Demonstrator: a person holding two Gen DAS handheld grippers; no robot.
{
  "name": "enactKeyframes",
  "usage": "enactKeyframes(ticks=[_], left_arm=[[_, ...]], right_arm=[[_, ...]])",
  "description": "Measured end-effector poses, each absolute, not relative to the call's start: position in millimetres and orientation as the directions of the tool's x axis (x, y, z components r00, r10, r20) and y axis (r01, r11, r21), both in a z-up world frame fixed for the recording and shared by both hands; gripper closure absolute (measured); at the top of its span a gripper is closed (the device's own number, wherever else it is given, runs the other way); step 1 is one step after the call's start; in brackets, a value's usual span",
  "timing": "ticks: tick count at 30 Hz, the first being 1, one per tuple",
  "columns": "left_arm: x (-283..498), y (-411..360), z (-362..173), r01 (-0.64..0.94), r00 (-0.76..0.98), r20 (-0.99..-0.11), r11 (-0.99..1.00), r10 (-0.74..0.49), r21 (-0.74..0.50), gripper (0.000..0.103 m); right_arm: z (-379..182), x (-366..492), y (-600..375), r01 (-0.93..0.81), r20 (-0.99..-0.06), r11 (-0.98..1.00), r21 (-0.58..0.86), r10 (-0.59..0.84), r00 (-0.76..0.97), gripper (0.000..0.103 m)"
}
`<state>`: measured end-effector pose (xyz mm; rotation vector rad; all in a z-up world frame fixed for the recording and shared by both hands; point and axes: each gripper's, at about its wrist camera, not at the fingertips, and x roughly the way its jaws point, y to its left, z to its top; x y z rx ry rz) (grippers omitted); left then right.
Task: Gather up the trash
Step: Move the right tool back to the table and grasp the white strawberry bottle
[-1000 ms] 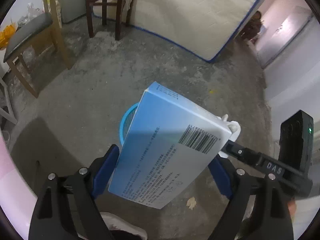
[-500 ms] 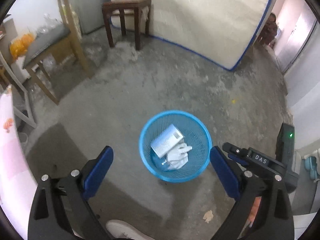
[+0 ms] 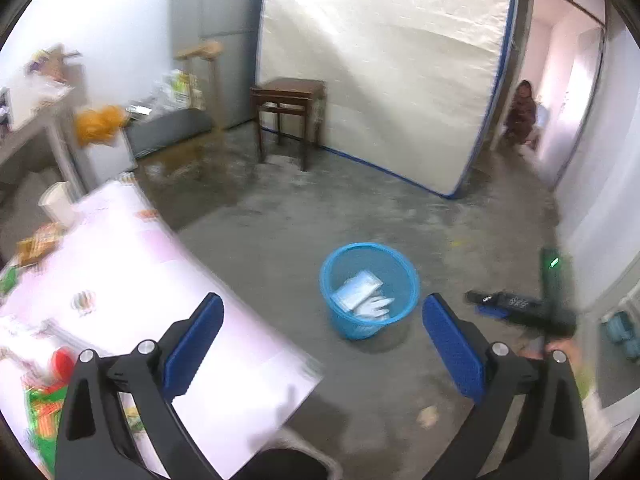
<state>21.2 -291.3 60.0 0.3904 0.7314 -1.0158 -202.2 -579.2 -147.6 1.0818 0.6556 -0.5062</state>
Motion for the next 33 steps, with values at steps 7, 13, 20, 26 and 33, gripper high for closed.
enactKeyframes(ticks=[7, 13, 20, 26, 33], left_arm=[[33.7, -165.7, 68.2, 0.716, 0.537, -0.669, 0.697, -0.514, 0.040, 0.006], [57.8, -71.5, 60.3, 0.566, 0.601, -0.669, 0.824, -0.437, -0.029, 0.006], [68.3, 2.2, 42.6, 0.454, 0.611, -0.660, 0.876, -0.437, -0.160, 0.006], [55.6, 34.5, 28.8, 0.448, 0.615, -0.606, 0.856, -0.505, -0.259, 0.011], [66.8, 46.9, -0.6, 0.470, 0.538, -0.594, 0.798, -0.598, -0.377, 0.027]], right_arm=[[-95.8, -149.1, -534.6, 0.529, -0.653, 0.572, 0.627, 0.016, 0.757, 0.037], [-48.4, -76.9, -473.0, 0.320, -0.613, 0.751, 0.577, 0.140, 0.778, 0.037], [-14.1, -5.7, -379.6, 0.052, -0.573, 0.831, 0.553, 0.335, 0.748, 0.037], [-12.1, 63.0, -311.9, -0.085, -0.569, 0.789, 0.608, 0.508, 0.646, 0.037], [9.6, 150.8, -244.3, -0.161, -0.681, 0.889, 0.428, 0.435, 0.589, 0.037]])
